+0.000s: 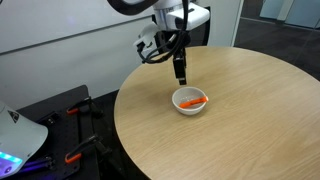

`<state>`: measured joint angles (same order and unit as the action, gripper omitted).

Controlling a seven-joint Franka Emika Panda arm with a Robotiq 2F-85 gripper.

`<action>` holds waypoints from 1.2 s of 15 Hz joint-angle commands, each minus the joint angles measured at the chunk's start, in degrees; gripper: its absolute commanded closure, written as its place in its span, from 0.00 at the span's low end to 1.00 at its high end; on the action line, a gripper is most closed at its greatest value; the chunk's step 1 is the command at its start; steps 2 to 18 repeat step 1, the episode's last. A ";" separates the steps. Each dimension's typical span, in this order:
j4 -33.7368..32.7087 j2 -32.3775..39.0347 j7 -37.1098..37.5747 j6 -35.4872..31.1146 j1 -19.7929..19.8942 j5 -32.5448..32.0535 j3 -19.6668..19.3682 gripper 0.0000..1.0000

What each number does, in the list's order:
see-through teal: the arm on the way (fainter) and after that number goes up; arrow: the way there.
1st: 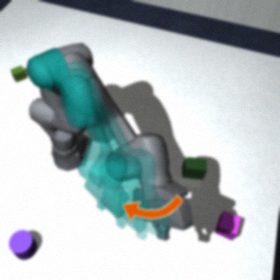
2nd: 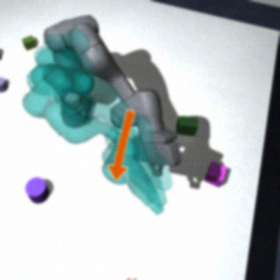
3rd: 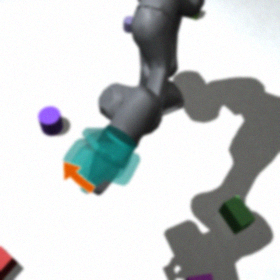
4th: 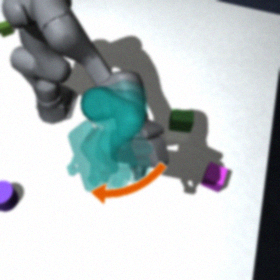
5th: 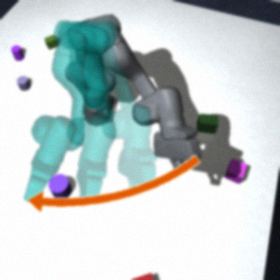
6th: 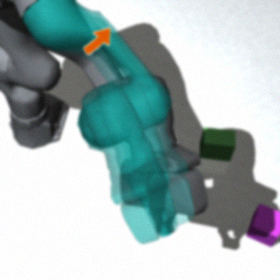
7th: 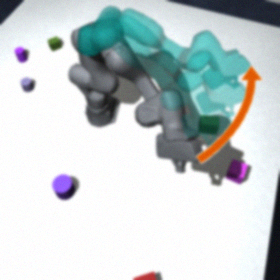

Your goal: Put the orange sharpie in the bowl

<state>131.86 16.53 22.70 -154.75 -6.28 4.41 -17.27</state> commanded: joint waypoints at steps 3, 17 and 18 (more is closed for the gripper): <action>-0.20 -0.09 0.82 0.11 2.50 -1.38 2.29 0.00; -0.20 -0.09 0.82 0.11 2.50 -1.38 2.29 0.00; -0.20 -0.09 0.82 0.11 2.50 -1.38 2.29 0.00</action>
